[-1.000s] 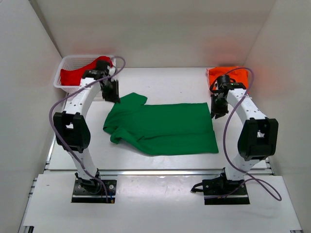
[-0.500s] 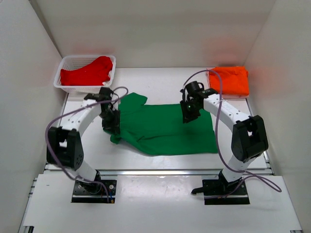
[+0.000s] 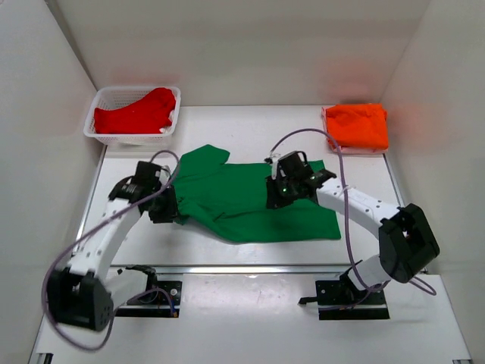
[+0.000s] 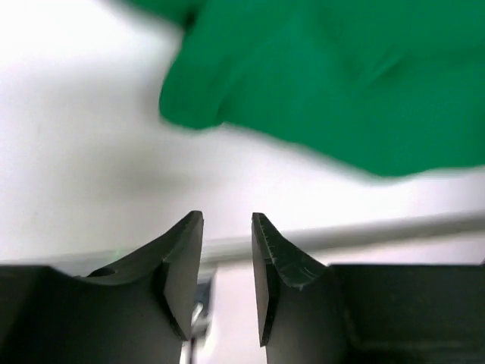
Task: Fold and stack the t-shirts
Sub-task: Fold the flattened tshirt in 1/3 of the way
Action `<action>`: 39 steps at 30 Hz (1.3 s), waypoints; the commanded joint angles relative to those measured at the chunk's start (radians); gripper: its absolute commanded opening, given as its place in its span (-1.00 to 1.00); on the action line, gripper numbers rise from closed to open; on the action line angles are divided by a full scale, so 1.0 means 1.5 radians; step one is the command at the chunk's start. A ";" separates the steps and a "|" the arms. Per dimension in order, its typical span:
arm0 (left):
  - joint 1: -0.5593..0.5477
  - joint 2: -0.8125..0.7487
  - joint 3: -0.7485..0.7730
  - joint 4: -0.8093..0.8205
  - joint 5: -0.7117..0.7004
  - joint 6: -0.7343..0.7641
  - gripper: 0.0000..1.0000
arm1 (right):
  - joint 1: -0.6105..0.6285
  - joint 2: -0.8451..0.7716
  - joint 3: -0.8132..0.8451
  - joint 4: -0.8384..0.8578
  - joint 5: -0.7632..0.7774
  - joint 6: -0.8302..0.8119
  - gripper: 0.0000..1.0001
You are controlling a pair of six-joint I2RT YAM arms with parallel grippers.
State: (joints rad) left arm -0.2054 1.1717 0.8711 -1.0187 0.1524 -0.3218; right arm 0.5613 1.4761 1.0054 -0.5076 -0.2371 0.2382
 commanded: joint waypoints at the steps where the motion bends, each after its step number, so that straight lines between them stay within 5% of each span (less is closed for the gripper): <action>1: 0.007 -0.121 -0.073 0.139 -0.004 -0.129 -0.12 | 0.070 -0.038 -0.024 0.179 0.005 0.011 -0.69; 8: 0.017 -0.308 -0.191 0.226 -0.066 -0.257 -0.06 | 0.186 -0.006 0.010 0.275 0.077 -0.124 -0.30; 19: 0.051 -0.292 0.113 0.217 -0.289 -0.203 0.13 | 0.312 0.106 0.037 0.468 0.033 -0.382 0.04; 31: 0.039 -0.295 0.237 0.210 -0.359 -0.180 0.24 | 0.413 0.342 0.237 0.503 0.067 -0.476 0.13; 36: 0.023 -0.290 0.261 0.191 -0.373 -0.169 0.26 | 0.441 0.445 0.346 0.454 0.157 -0.520 0.16; 39: 0.024 -0.305 0.226 0.202 -0.351 -0.180 0.27 | 0.441 0.495 0.391 0.427 0.200 -0.542 -0.05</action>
State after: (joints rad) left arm -0.1627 0.7212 1.2400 -0.7021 -0.3710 -0.5938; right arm 1.2118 2.1807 1.5356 0.1490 -0.0330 -0.5133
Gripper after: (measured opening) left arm 0.633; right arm 0.509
